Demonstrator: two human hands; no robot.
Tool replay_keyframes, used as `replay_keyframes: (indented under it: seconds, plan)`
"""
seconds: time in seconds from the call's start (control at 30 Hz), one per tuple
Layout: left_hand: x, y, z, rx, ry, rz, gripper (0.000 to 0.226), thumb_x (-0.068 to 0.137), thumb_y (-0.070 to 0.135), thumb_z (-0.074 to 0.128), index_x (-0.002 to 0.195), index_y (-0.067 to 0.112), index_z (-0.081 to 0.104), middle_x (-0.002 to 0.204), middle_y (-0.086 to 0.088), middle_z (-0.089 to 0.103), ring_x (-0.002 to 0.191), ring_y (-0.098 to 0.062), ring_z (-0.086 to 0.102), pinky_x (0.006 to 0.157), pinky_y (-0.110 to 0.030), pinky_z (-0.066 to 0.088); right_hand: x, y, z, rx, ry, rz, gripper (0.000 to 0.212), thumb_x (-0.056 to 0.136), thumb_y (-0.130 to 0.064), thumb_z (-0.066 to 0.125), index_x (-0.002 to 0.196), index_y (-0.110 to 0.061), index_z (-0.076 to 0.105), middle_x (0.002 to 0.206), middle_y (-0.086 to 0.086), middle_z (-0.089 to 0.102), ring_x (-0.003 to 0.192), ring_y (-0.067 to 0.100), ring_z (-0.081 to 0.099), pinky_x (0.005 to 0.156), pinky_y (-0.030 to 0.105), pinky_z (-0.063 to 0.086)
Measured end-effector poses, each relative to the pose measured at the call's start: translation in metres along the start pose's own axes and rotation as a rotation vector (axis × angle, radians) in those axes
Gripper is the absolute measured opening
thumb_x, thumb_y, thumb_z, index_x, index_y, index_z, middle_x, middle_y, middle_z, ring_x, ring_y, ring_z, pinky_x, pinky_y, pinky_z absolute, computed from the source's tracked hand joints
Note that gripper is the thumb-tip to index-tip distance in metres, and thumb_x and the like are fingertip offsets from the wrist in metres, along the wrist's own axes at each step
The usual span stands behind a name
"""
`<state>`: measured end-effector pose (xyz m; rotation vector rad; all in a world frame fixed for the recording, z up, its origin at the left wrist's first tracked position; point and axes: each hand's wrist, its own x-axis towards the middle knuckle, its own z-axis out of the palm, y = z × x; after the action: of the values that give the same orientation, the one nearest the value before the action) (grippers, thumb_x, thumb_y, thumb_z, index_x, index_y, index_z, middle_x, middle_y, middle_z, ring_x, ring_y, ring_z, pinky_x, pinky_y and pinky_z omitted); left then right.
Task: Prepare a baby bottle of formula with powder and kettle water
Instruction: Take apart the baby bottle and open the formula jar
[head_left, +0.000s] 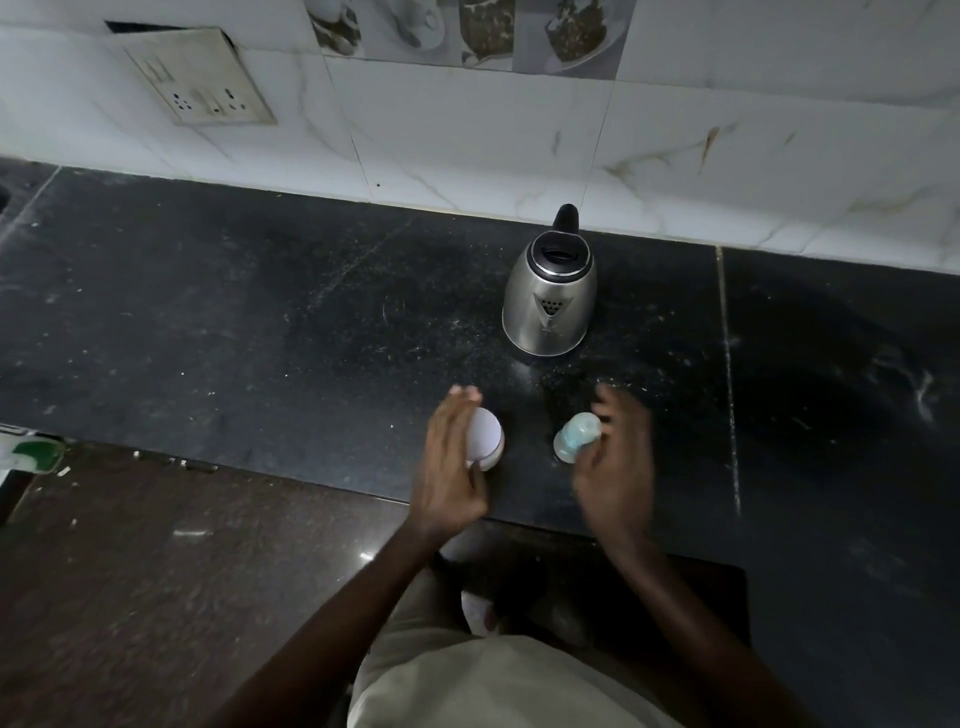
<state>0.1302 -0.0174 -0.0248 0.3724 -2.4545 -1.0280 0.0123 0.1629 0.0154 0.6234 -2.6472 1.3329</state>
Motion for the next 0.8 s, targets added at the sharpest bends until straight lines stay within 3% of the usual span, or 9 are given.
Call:
replay_keyframes:
  seconds: [0.07,0.17,0.27,0.37,0.53,0.63,0.67,0.73,0.8]
  plan:
    - [-0.001,0.034,0.02,-0.036,-0.098,0.018,0.084,0.075,-0.015,0.057,0.156,0.003,0.04,0.16,-0.011,0.044,0.152,-0.029,0.038,0.127,-0.039,0.029,0.011,0.029,-0.015,-0.015,0.082,0.17,0.075,0.072,0.017,0.055,0.142,-0.009,0.052,0.133,0.008,0.056,0.113,0.019,0.062,0.095,0.032,0.053]
    - [0.005,0.057,0.065,-0.074,-0.315,-0.145,0.101,0.069,-0.011,0.059,0.162,0.009,0.027,0.165,-0.01,0.035,0.153,-0.026,0.035,0.126,-0.035,0.031,0.015,0.086,-0.004,-0.086,-0.225,0.366,0.085,0.07,0.013,0.067,0.149,-0.012,0.047,0.136,0.008,0.062,0.119,0.026,0.064,0.101,0.039,0.053]
    - [0.014,0.058,0.1,-0.041,-0.411,-0.4,0.104,0.077,-0.007,0.063,0.166,0.01,0.012,0.17,-0.014,0.023,0.154,-0.032,0.032,0.124,-0.04,0.035,0.004,0.107,0.016,-0.067,-0.531,0.332,0.087,0.072,0.003,0.076,0.152,-0.016,0.045,0.145,0.007,0.059,0.13,0.024,0.06,0.11,0.045,0.05]
    - [0.02,0.053,0.111,-0.016,-0.466,-0.463,0.095,0.087,0.003,0.064,0.166,0.015,0.013,0.163,-0.018,0.038,0.14,-0.04,0.05,0.11,-0.051,0.048,-0.003,0.106,0.029,-0.081,-0.54,0.327,0.073,0.077,-0.008,0.081,0.144,-0.011,0.051,0.137,0.011,0.062,0.125,0.029,0.062,0.106,0.048,0.051]
    - [0.016,0.036,0.114,-0.063,-0.469,-0.454,0.087,0.086,0.006,0.065,0.163,0.014,0.025,0.155,-0.017,0.053,0.136,-0.035,0.055,0.109,-0.043,0.05,-0.015,0.099,0.029,-0.142,-0.432,0.354,0.053,0.08,-0.016,0.083,0.128,-0.008,0.06,0.12,0.01,0.063,0.109,0.028,0.065,0.093,0.045,0.055]
    - [-0.01,0.02,0.113,-0.19,-0.412,-0.61,0.076,0.076,0.008,0.059,0.15,0.004,0.042,0.146,-0.016,0.059,0.135,-0.028,0.056,0.115,-0.04,0.045,-0.025,0.097,0.024,-0.158,-0.402,0.343,0.053,0.081,-0.017,0.083,0.127,-0.012,0.059,0.121,0.006,0.059,0.104,0.024,0.067,0.086,0.041,0.057]
    - [-0.023,0.017,0.11,-0.232,-0.344,-0.718,0.064,0.075,0.008,0.061,0.138,0.005,0.05,0.136,-0.015,0.063,0.128,-0.028,0.06,0.112,-0.044,0.048,-0.027,0.096,0.023,-0.154,-0.397,0.34,0.058,0.08,-0.017,0.084,0.132,-0.012,0.057,0.124,0.006,0.058,0.105,0.023,0.067,0.087,0.04,0.056]
    - [-0.052,0.001,0.105,-0.241,-0.2,-0.966,0.037,0.079,0.01,0.076,0.111,0.012,0.057,0.109,-0.008,0.071,0.102,-0.025,0.066,0.088,-0.041,0.05,-0.029,0.095,0.022,-0.123,-0.378,0.336,0.071,0.078,-0.013,0.085,0.141,-0.012,0.052,0.131,0.007,0.055,0.108,0.021,0.066,0.092,0.04,0.056]
    - [-0.071,-0.03,0.098,-0.179,-0.046,-1.132,0.043,0.07,0.037,0.092,0.096,0.017,0.065,0.088,0.002,0.074,0.085,-0.022,0.07,0.075,-0.035,0.051,-0.028,0.092,0.023,-0.094,-0.359,0.333,0.078,0.077,-0.011,0.086,0.145,-0.014,0.049,0.136,0.006,0.053,0.114,0.022,0.065,0.096,0.042,0.056]
